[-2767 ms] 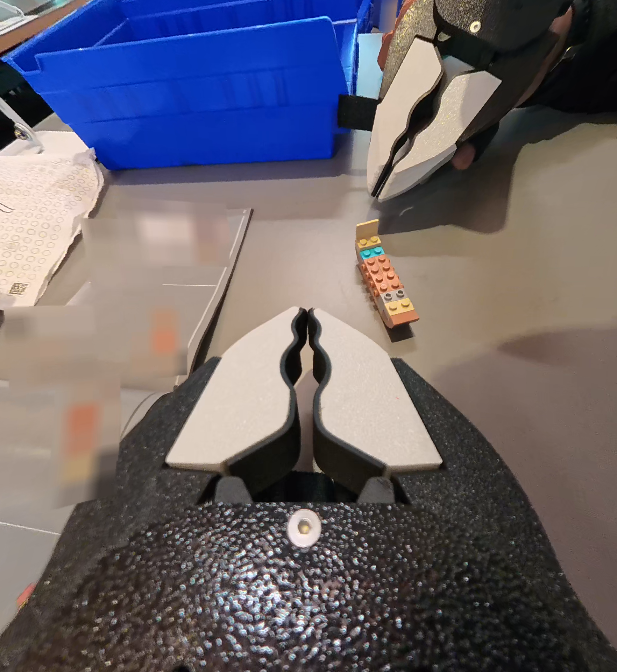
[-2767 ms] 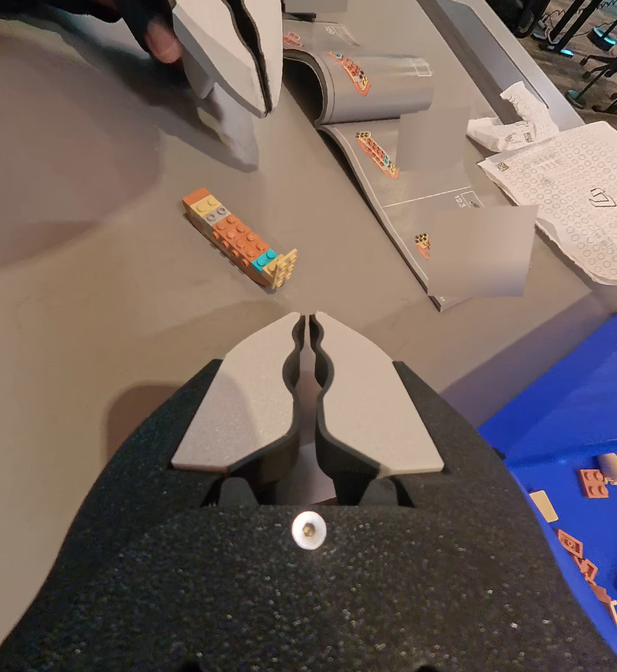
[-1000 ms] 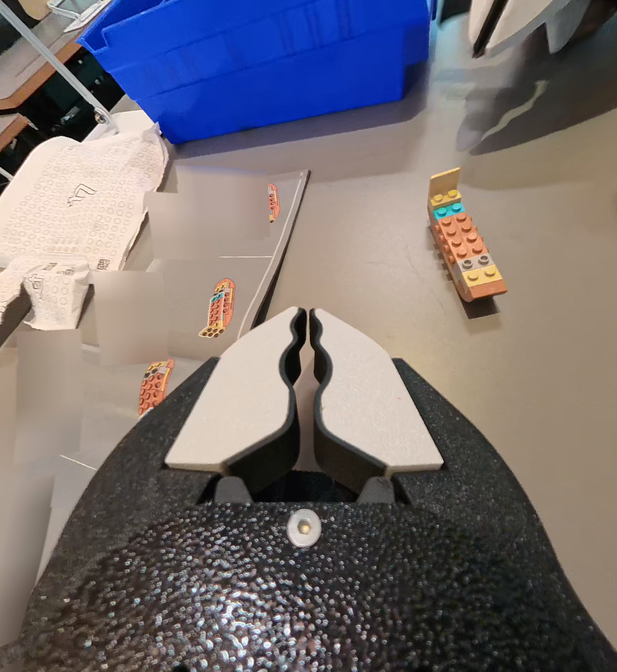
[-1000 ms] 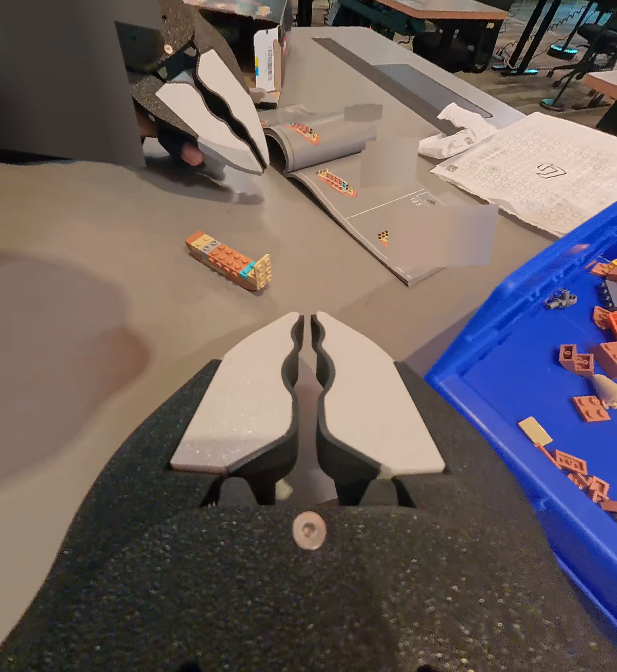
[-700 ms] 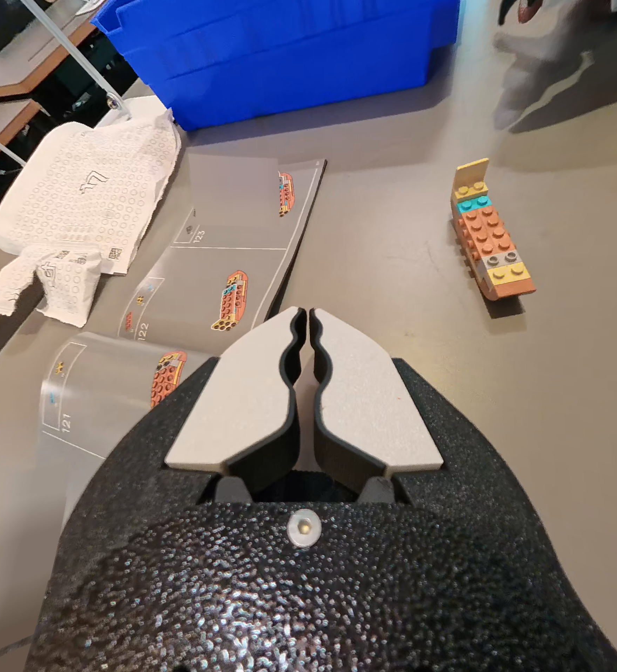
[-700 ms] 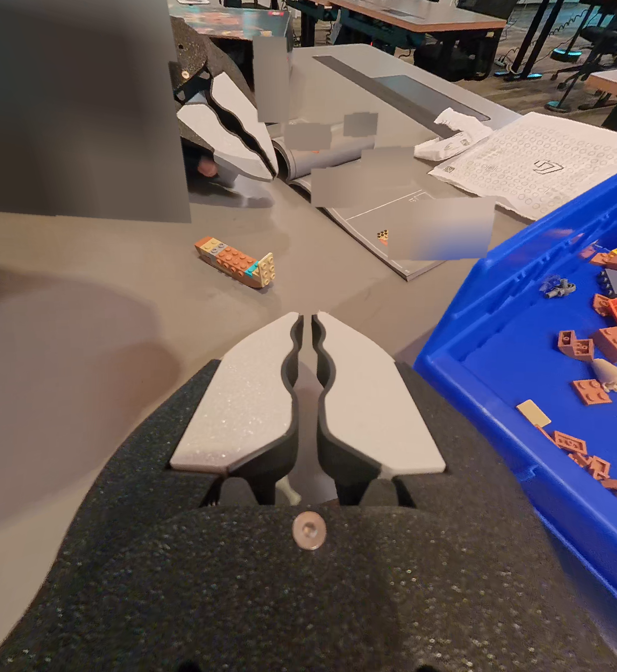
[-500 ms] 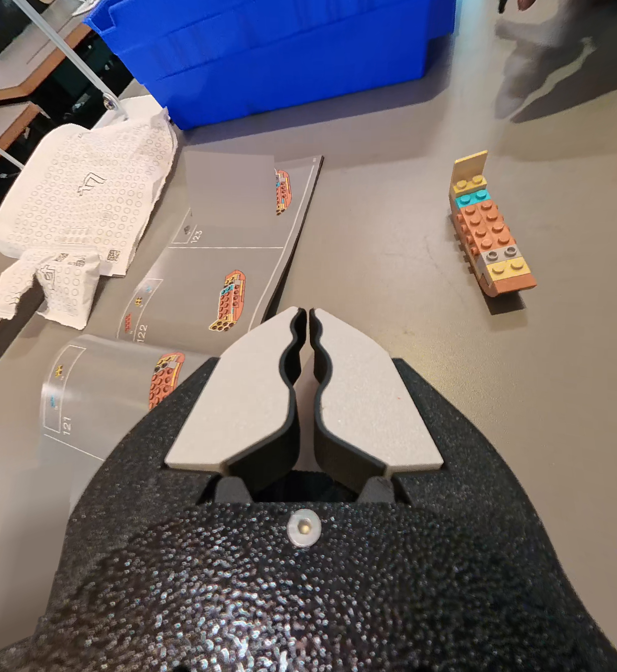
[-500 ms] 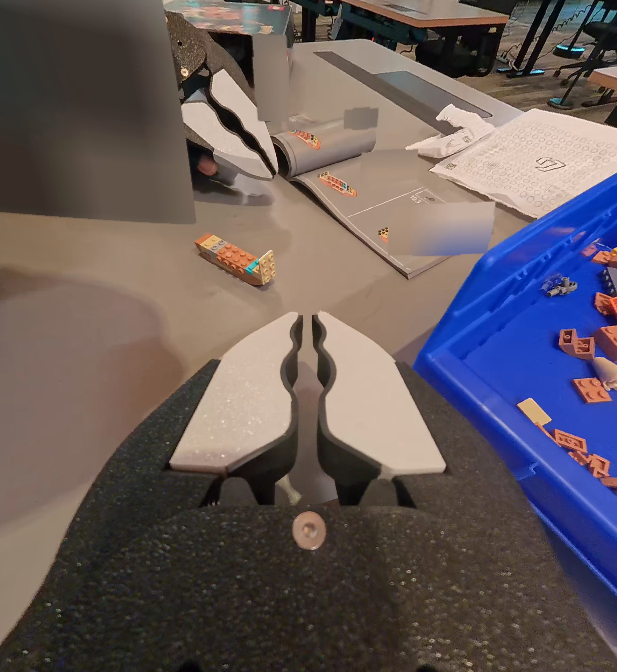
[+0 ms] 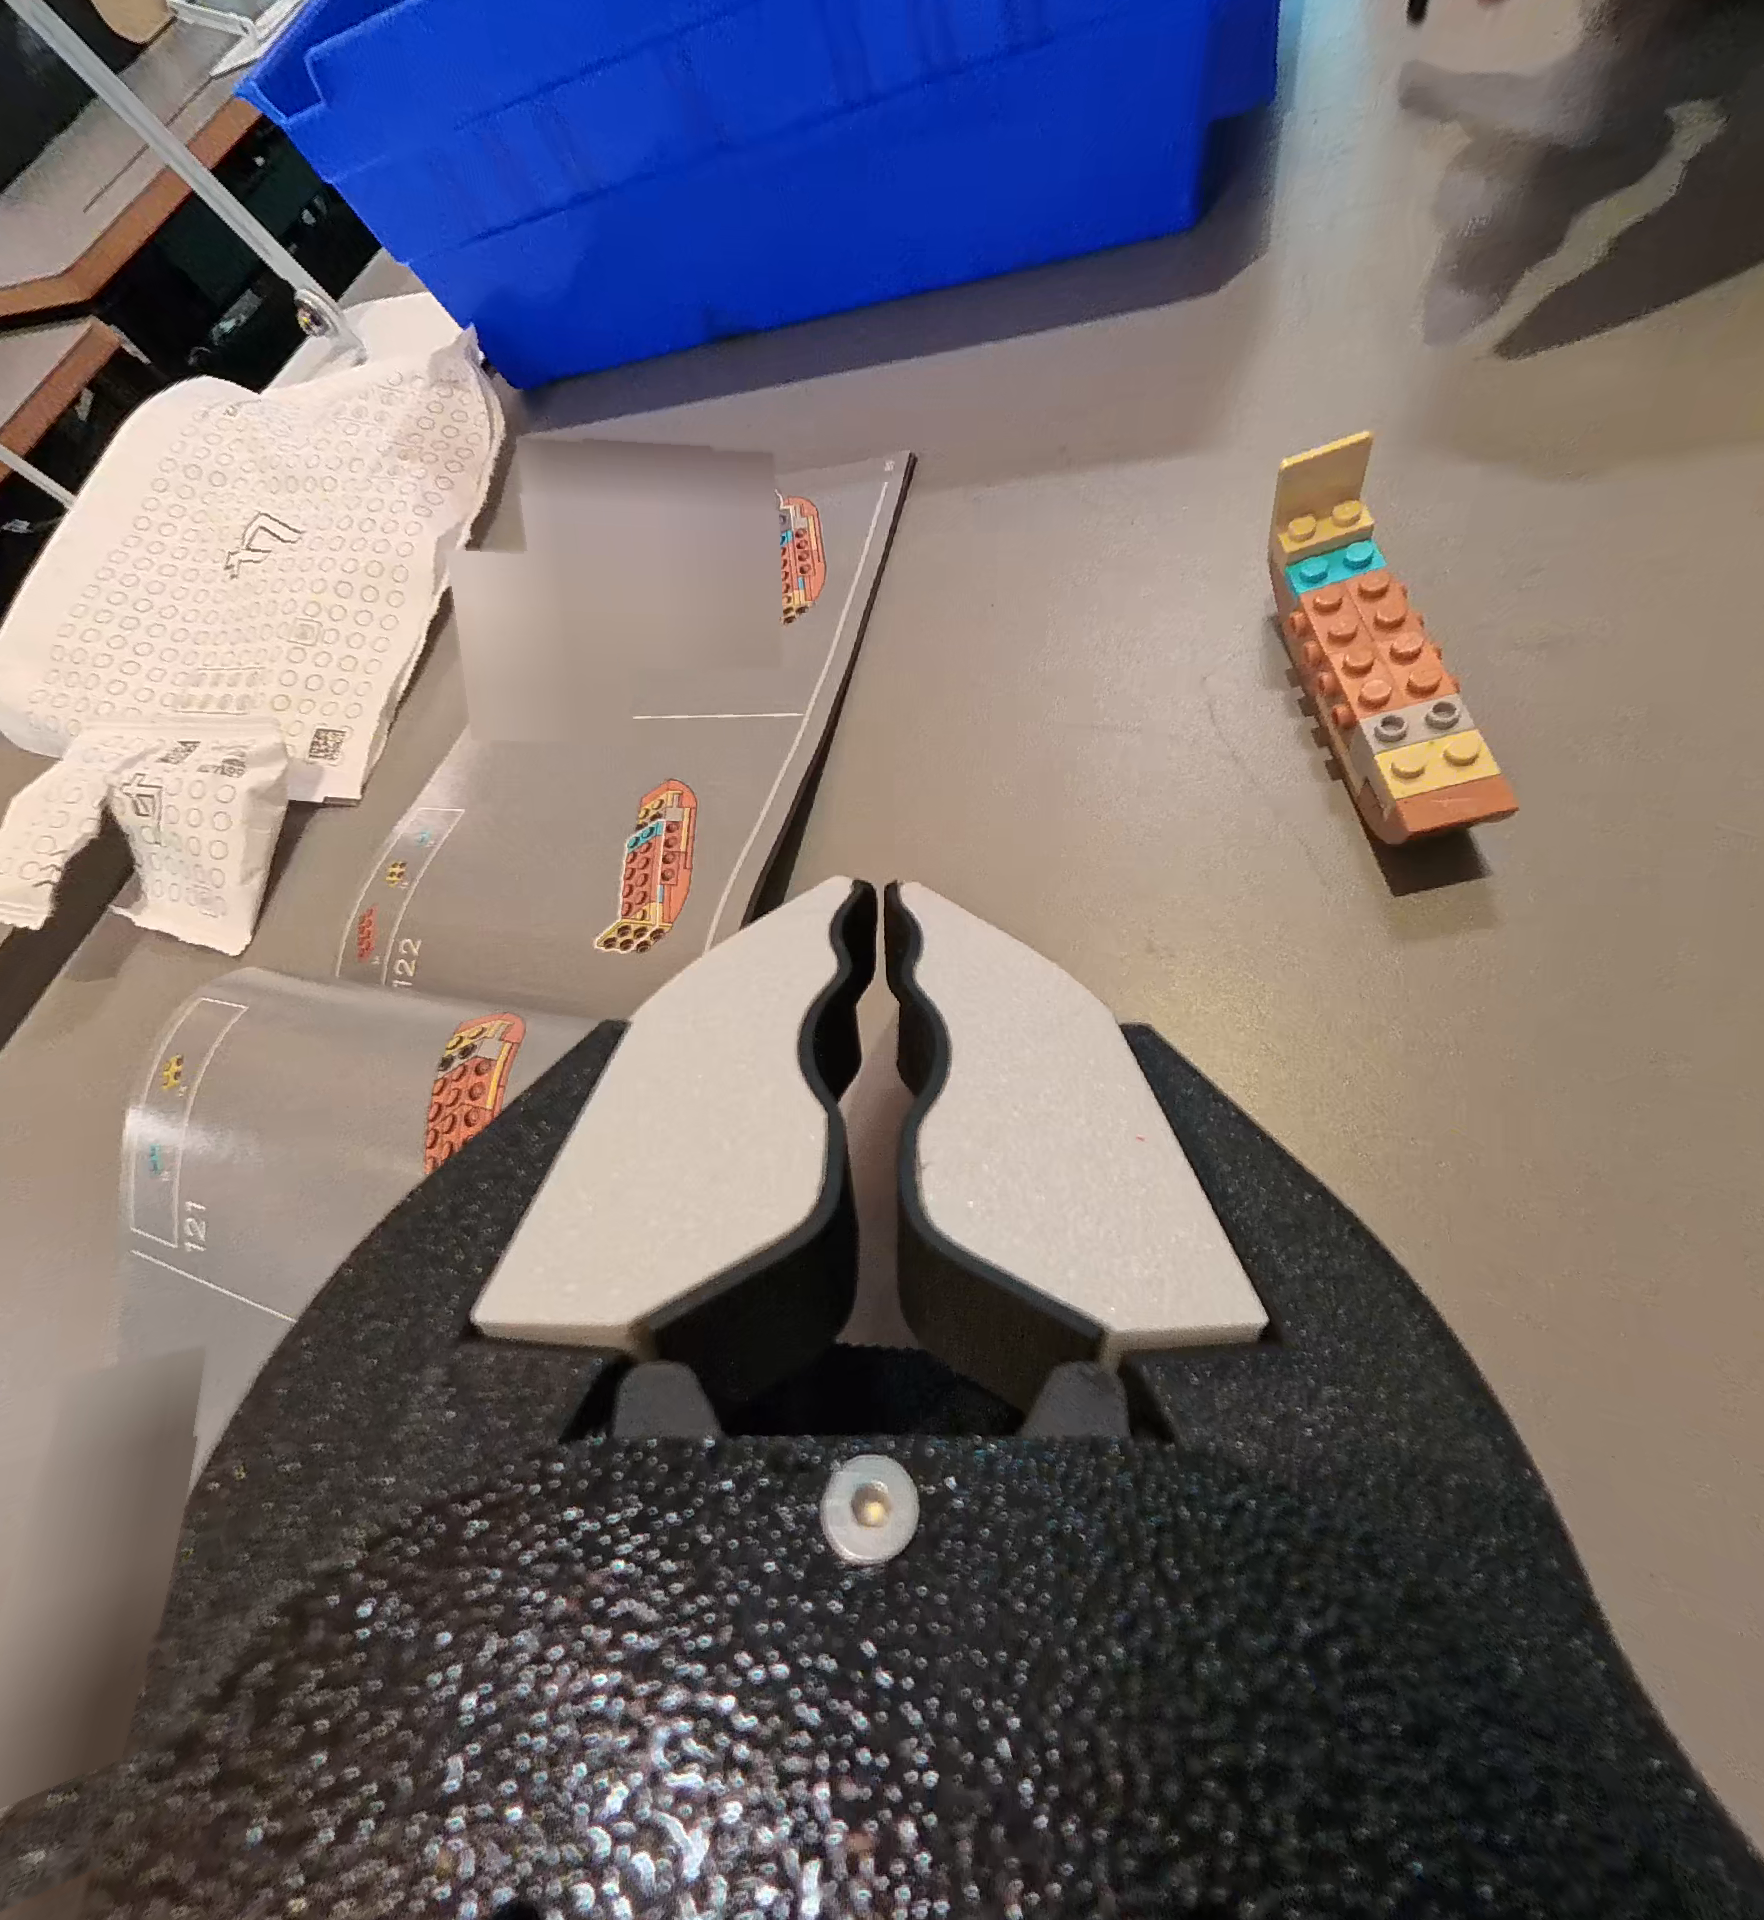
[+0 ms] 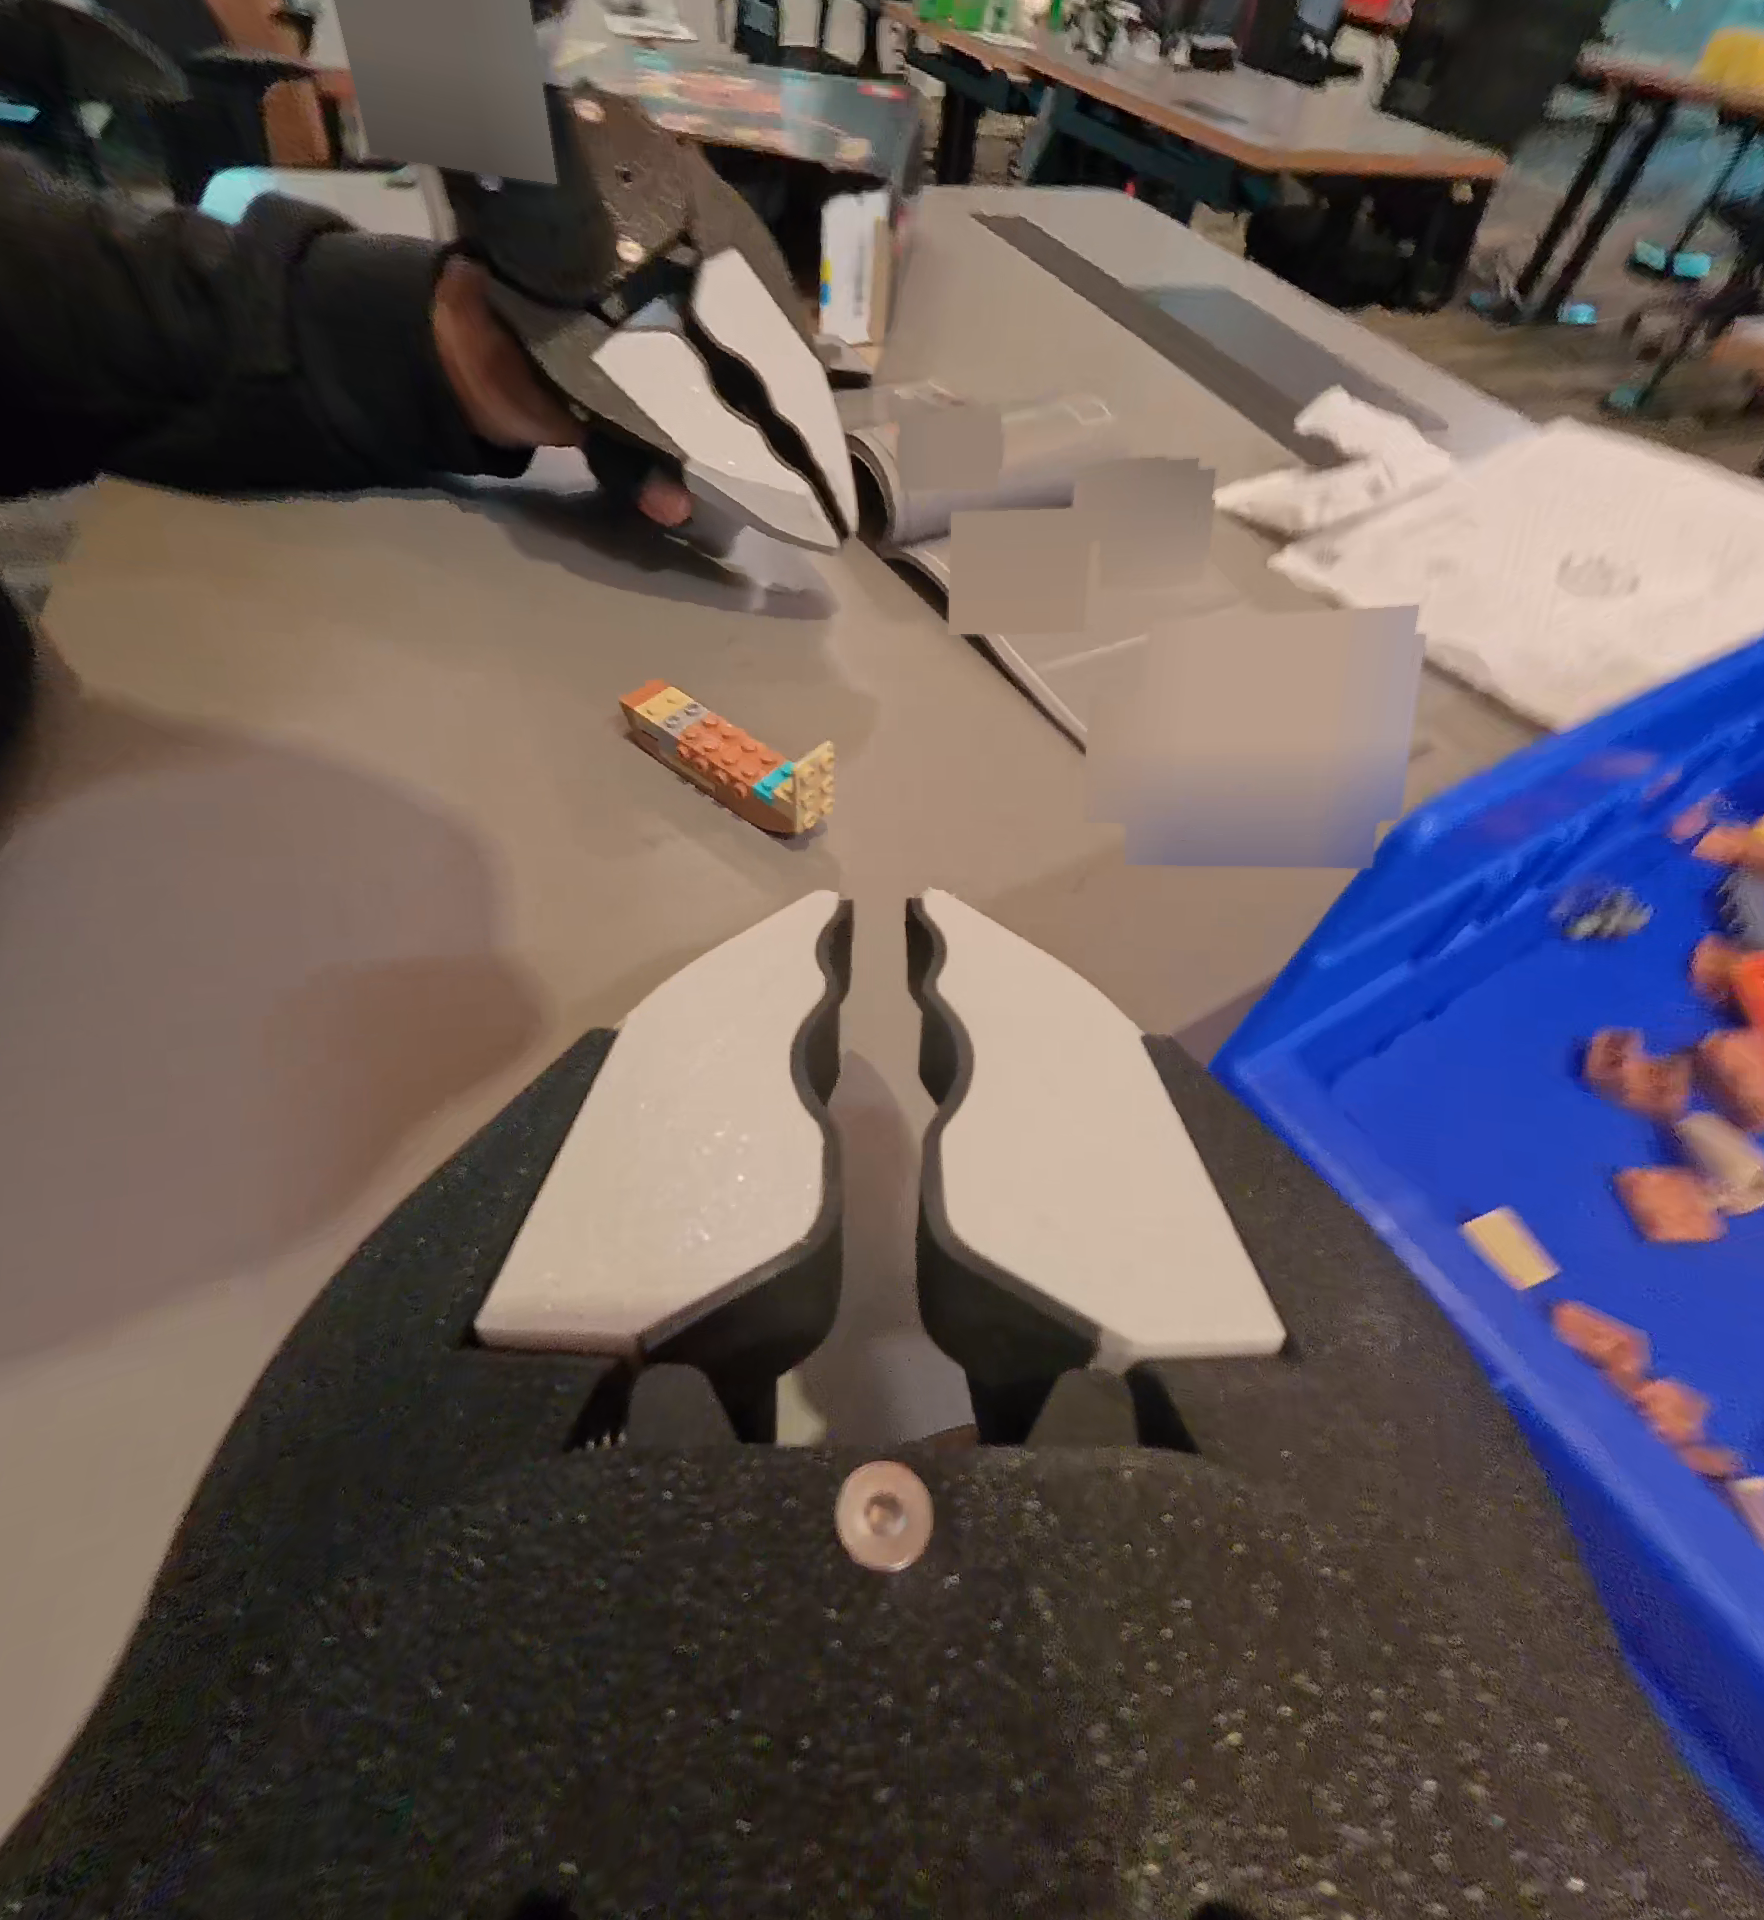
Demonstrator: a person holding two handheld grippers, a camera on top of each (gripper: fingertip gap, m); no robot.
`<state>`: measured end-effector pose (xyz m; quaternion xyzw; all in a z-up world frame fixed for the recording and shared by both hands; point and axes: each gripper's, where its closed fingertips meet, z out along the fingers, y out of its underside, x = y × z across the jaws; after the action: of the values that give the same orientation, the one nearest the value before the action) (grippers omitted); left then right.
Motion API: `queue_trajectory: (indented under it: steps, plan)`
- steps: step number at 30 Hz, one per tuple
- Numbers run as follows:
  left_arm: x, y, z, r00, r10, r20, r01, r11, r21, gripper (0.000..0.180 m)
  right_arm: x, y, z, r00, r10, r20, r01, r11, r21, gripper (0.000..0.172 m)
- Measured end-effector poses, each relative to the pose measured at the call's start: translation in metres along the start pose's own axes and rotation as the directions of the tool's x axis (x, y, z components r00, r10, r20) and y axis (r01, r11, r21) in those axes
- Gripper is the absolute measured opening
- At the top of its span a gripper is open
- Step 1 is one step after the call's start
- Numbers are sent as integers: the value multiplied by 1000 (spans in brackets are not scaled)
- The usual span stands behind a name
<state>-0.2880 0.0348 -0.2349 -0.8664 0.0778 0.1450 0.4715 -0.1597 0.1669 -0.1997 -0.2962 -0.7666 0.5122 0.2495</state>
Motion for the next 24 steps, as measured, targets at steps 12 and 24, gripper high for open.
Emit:
queue_trajectory:
  steps: [12, 24]
  plan:
    - [6, -1, 0, 997, 80, 22, -80, 997, 2, 0, 254, 17, -62, 949, -310, 55, 211, 499, -840, 18]
    - [10, 0, -3, 994, 107, 11, -107, 994, 14, 0, 290, 100, -45, 973, -151, 177, 194, 113, -974, 20]
